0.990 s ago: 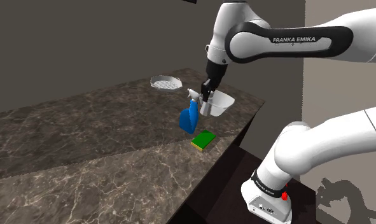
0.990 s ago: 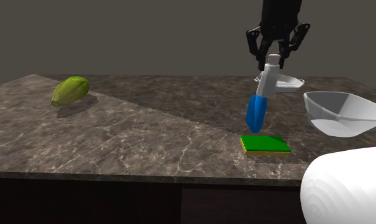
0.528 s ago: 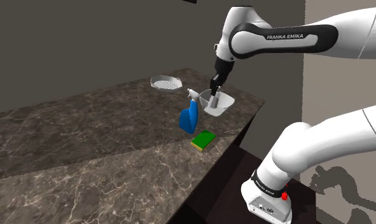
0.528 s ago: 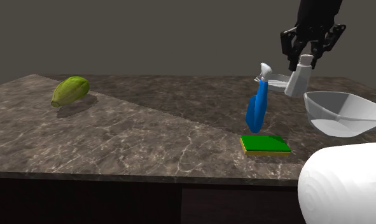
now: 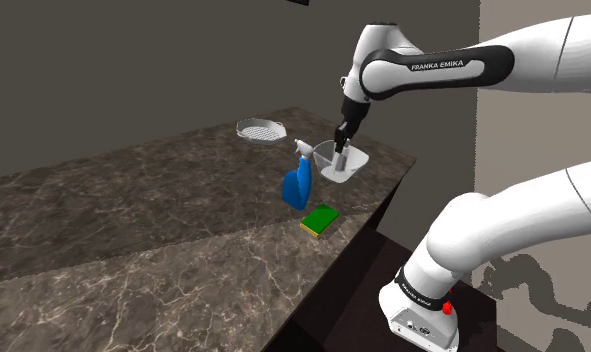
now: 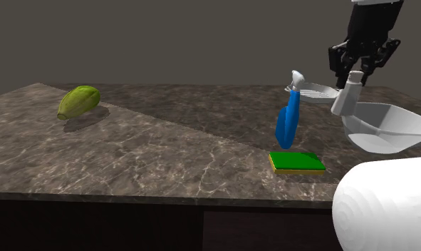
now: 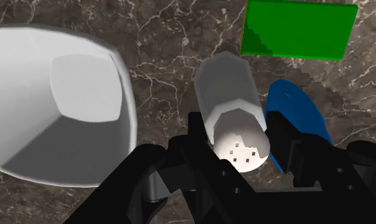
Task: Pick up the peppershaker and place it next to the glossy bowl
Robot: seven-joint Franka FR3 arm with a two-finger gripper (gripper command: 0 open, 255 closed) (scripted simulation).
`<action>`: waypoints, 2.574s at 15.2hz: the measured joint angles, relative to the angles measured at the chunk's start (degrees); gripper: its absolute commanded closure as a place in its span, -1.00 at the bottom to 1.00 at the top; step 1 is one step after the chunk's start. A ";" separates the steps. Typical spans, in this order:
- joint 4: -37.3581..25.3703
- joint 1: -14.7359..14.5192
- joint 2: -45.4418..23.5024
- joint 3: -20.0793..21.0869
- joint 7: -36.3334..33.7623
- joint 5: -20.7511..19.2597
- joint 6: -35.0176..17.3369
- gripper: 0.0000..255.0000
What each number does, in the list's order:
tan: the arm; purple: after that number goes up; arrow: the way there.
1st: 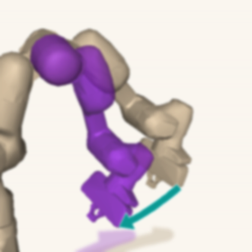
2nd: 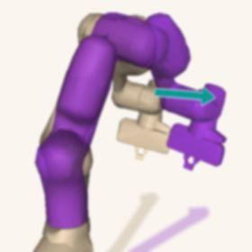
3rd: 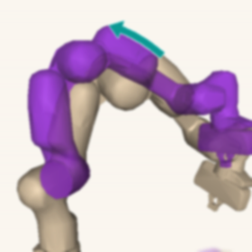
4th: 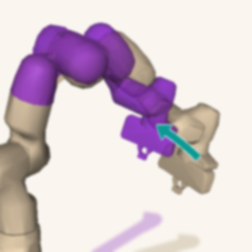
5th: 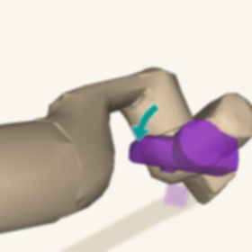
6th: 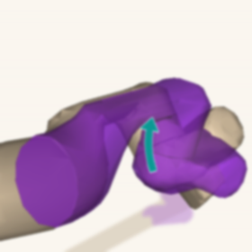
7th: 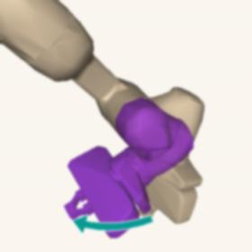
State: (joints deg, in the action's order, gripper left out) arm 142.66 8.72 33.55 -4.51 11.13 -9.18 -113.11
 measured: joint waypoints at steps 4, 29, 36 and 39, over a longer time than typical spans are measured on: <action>2.71 0.09 -0.54 -0.14 -0.35 -0.28 -3.24 1.00; 14.76 1.07 -10.64 -0.95 -3.03 -2.77 -25.30 1.00; 14.76 1.10 -10.91 -0.99 -3.02 -2.81 -25.59 -1.00; 14.75 1.10 -10.91 -0.99 -3.02 -2.81 -25.60 -1.00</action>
State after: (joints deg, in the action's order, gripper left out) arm 157.41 9.83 22.64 -5.50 8.11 -11.99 -138.71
